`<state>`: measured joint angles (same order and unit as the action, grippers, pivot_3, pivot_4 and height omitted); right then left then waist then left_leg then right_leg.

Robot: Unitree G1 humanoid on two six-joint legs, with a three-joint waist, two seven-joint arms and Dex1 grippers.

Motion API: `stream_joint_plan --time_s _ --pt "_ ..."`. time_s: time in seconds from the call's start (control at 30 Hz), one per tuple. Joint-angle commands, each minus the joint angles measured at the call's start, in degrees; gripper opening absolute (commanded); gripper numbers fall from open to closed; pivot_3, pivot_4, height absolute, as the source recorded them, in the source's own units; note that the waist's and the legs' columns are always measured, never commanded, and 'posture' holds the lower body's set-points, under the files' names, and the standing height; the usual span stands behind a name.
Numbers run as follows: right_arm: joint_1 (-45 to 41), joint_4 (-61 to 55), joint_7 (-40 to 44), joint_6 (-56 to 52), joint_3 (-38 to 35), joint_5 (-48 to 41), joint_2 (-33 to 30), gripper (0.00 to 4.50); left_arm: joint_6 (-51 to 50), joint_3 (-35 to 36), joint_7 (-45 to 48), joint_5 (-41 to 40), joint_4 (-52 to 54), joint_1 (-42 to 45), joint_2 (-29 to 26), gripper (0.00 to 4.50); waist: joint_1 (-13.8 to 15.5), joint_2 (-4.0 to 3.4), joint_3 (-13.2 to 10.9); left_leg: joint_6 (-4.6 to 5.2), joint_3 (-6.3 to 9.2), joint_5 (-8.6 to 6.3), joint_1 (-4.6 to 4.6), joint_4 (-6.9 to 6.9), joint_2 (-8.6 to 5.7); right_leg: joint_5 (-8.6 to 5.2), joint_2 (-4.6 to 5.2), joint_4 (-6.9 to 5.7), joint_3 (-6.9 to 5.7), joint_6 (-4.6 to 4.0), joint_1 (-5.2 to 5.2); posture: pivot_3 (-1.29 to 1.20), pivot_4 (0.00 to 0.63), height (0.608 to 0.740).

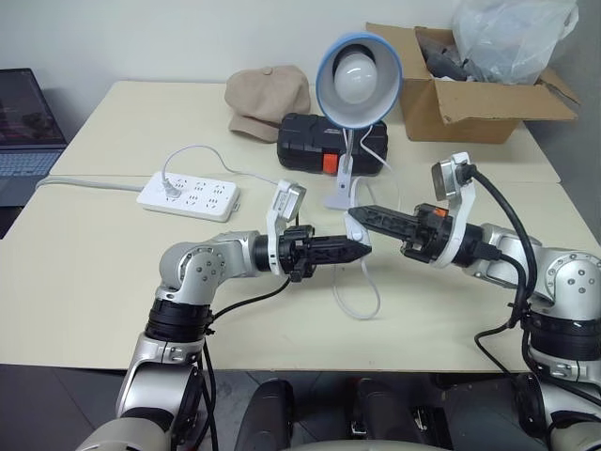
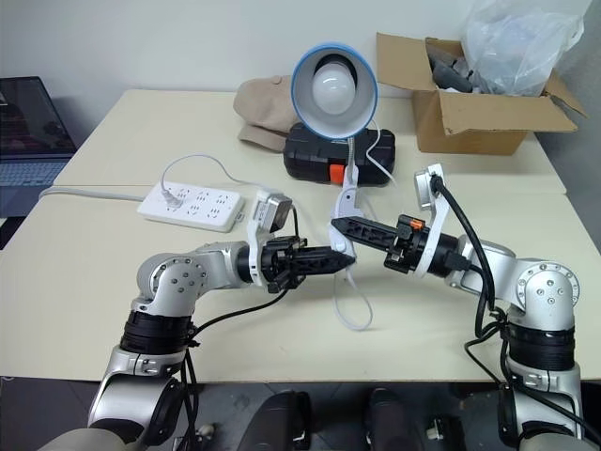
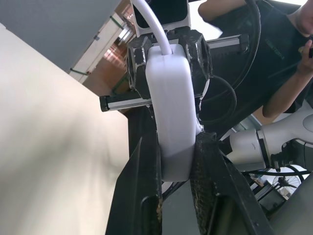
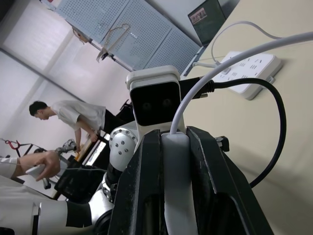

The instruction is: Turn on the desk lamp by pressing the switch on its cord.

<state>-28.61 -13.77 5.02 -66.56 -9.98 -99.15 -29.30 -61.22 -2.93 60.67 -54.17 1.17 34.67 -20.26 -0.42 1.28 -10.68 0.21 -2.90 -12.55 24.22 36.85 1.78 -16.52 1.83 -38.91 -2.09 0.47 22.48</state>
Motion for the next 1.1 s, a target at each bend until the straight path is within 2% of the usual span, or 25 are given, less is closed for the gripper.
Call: stream_joint_plan --time_s 0.03,0.1,0.7,1.03,1.1 --pt "-0.3 -1.1 0.9 2.1 -0.2 -2.0 -1.2 0.38 -1.1 3.0 -0.9 -3.1 1.4 -0.2 0.4 1.83 0.0 0.0 0.0 0.0 0.0 0.0 0.02 0.0 0.0 0.0 0.0 0.0 0.0 0.0 0.02 0.0 0.15 0.74" --pt "-0.4 -1.0 1.0 2.5 0.0 -2.1 -1.6 0.38 -2.6 4.0 -1.3 -5.0 1.4 -0.1 0.8 2.2 0.0 0.01 0.0 0.0 0.0 0.0 0.07 0.0 0.01 0.0 0.0 0.0 0.0 0.0 0.09 0.0 0.15 0.74" --pt "-1.3 -1.2 3.1 3.3 2.3 -3.5 -4.5 0.38 -5.0 4.1 -5.4 -7.5 2.2 0.3 3.1 2.22 0.1 0.01 0.0 0.0 0.01 0.0 0.26 0.05 -0.01 0.01 0.0 0.0 -0.01 0.02 0.25 0.0 0.15 0.74" --pt "-1.0 -1.7 3.5 3.6 2.8 -4.0 -5.2 0.38 -4.4 3.7 -4.9 -6.8 1.2 0.4 3.1 0.56 0.1 0.01 0.0 0.0 0.01 0.0 0.28 0.05 -0.01 0.01 -0.01 -0.01 -0.02 0.02 0.27 0.0 0.15 0.74" --pt "-0.8 -1.8 3.5 3.7 3.0 -4.1 -5.4 0.38 -4.2 3.3 -4.7 -6.5 1.2 0.2 3.1 0.51 0.1 0.01 0.0 0.0 0.01 0.0 0.28 0.05 -0.01 0.01 -0.01 -0.01 -0.01 0.02 0.27 0.0 0.15 0.74"
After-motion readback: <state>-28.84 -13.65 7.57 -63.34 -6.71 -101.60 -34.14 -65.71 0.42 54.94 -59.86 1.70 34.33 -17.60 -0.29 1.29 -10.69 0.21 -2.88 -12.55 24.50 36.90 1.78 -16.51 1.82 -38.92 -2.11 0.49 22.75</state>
